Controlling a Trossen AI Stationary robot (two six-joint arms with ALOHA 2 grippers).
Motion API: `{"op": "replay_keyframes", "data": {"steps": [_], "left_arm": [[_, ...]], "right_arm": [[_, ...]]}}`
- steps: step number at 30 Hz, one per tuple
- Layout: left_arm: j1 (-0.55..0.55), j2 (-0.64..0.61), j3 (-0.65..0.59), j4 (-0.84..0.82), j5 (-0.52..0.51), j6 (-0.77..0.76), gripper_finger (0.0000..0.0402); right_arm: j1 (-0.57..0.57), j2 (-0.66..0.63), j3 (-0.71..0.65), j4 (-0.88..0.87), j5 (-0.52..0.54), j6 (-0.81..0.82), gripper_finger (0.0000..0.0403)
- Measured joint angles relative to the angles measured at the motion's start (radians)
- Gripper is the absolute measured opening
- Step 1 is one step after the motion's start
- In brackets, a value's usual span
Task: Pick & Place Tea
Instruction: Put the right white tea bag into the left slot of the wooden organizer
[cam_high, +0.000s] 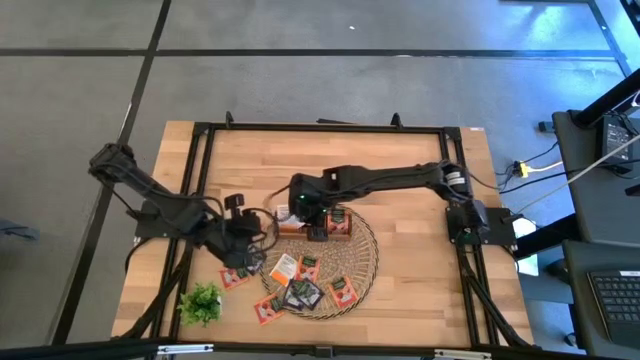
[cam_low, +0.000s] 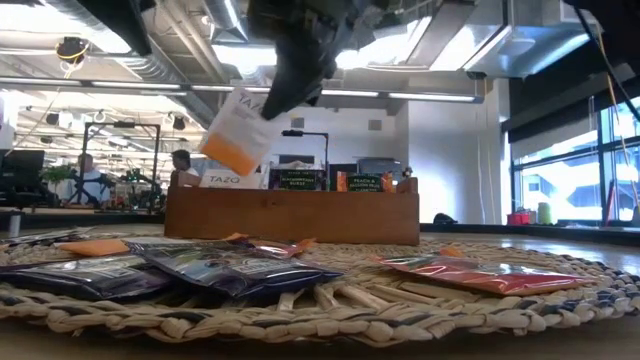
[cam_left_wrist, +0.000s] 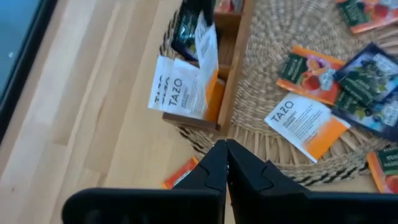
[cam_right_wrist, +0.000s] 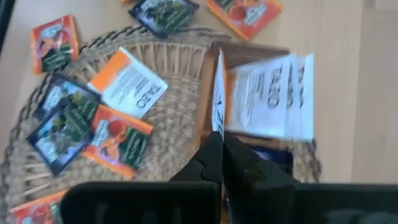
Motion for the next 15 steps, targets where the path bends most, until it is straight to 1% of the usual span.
{"op": "replay_keyframes", "data": {"steps": [5, 11, 15], "left_arm": [[-0.031, -0.009, 0.0, -0.015, -0.005, -0.017, 0.0002], [-0.036, -0.009, 0.0, -0.017, -0.005, -0.02, 0.0002], [-0.036, -0.009, 0.0, -0.017, -0.006, -0.02, 0.0002]], "right_arm": [[-0.001, 0.059, 0.08, -0.043, 0.033, -0.02, 0.0004], [-0.008, 0.072, 0.068, -0.046, 0.034, -0.036, 0.0005], [-0.008, 0.072, 0.066, -0.037, 0.038, -0.04, 0.0017]]}}
